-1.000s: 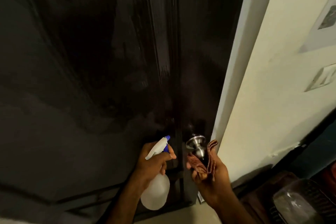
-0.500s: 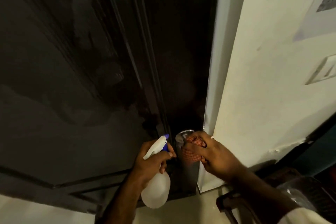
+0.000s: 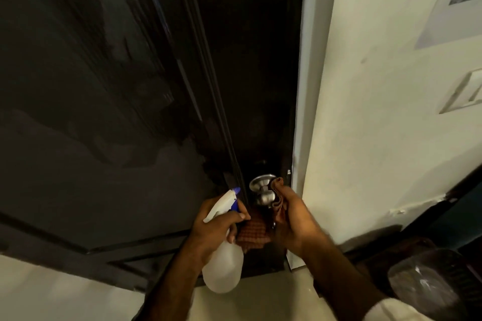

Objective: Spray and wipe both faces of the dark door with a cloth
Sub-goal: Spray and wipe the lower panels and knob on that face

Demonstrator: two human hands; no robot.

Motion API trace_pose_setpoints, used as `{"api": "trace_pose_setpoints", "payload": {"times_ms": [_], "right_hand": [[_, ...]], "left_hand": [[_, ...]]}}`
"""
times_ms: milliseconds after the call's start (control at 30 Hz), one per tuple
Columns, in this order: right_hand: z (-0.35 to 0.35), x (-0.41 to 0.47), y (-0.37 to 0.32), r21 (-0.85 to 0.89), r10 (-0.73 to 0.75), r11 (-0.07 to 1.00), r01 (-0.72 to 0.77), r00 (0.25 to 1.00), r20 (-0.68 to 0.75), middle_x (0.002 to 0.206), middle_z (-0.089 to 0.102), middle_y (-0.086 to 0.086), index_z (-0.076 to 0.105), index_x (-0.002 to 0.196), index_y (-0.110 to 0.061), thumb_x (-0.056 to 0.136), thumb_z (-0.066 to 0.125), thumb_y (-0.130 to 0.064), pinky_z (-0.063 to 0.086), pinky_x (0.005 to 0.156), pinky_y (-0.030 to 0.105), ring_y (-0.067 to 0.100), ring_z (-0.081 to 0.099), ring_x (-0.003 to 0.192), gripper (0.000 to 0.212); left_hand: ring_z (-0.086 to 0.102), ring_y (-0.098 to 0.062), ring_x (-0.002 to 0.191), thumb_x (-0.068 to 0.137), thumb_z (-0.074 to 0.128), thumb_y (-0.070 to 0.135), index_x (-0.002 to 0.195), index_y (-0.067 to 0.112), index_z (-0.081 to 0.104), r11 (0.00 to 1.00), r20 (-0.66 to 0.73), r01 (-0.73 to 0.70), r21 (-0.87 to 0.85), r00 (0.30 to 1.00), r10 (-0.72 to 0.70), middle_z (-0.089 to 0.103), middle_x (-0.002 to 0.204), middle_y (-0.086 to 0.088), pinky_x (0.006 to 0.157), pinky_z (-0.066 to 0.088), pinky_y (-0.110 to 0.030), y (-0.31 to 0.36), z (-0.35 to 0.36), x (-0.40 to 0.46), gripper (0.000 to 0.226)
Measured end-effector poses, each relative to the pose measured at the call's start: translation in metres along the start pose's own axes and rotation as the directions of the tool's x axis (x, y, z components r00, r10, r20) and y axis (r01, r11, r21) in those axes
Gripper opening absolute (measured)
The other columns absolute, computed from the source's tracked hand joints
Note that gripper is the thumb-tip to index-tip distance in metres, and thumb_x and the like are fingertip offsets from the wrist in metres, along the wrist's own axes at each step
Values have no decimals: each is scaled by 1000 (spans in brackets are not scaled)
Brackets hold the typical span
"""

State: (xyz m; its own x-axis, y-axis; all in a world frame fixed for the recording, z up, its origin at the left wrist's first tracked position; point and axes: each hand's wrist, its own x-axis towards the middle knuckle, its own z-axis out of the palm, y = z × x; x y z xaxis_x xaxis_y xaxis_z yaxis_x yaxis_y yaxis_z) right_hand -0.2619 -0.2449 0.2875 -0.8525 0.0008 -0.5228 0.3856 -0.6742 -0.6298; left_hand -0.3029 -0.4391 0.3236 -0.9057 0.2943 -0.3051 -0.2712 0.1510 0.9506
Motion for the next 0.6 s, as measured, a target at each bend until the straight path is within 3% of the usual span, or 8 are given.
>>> {"api": "trace_pose_setpoints", "payload": {"times_ms": [67,133,200,267,367,433,533,600], "right_hand": [[3,11,-13,-94,-8,996,6,1000,-29,113,77,14,78,128,-20,97,67,-53,59,84,42,31,71,104,47],[4,16,-21,-254,-77,965,65,996,-36,99,75,9,81,122,-22,91,73,-53,48,67,32,25,66,86,45],[4,14,-16,-528,-223,840,128,967,-120,101,79,5,79,117,-23,100,65,-54,56,76,35,23,72,92,38],[5,6,-5,-742,-429,647,173,887,-167,96,78,2,75,104,-25,107,56,-49,61,84,38,21,75,90,31],[8,-17,14,-833,-594,507,224,790,-149,90,73,-8,66,95,-33,108,55,-46,57,74,27,17,74,87,21],[7,-32,33,-885,-680,394,249,727,-98,98,70,-9,66,108,-31,106,57,-48,55,74,23,16,72,91,19],[3,-54,66,-969,-758,154,193,652,10,122,58,-5,51,134,-30,98,57,-67,62,84,34,15,66,99,52],[7,-75,88,-960,-757,181,213,653,2,128,49,-7,44,140,-32,88,45,-91,62,85,32,13,61,105,78]], "left_hand": [[50,-18,49,93,68,-4,109,-7,66,1000,0,-8,8,1000,8,76,99,-21,50,45,-29,-2,-5,-3,16],[49,-19,49,94,68,-4,106,-7,68,1000,1,-14,16,1000,14,76,100,-21,49,45,-29,-3,-9,-9,13],[50,-19,49,94,69,-4,106,-4,69,1000,-28,-9,-1,1000,9,77,97,-21,48,45,-28,-4,-12,-16,12],[50,-18,48,94,68,-5,105,-3,69,1000,-46,-7,-18,999,6,77,95,-20,47,45,-27,-6,-13,-23,12],[51,-18,48,93,69,-4,110,-5,68,1000,-19,-13,-16,1000,13,77,97,-21,48,45,-28,-9,-15,-33,17],[52,-18,49,93,70,-2,116,-4,65,1000,0,-15,-6,1000,15,77,97,-19,49,47,-29,-12,-19,-41,24],[53,-17,49,93,71,0,123,-1,62,1000,25,-21,-14,999,22,78,96,-17,49,48,-28,-16,-24,-59,32],[55,-17,49,91,73,-1,125,11,59,999,-4,-3,-43,1000,3,79,94,-16,49,48,-29,-20,-29,-76,38]]}}
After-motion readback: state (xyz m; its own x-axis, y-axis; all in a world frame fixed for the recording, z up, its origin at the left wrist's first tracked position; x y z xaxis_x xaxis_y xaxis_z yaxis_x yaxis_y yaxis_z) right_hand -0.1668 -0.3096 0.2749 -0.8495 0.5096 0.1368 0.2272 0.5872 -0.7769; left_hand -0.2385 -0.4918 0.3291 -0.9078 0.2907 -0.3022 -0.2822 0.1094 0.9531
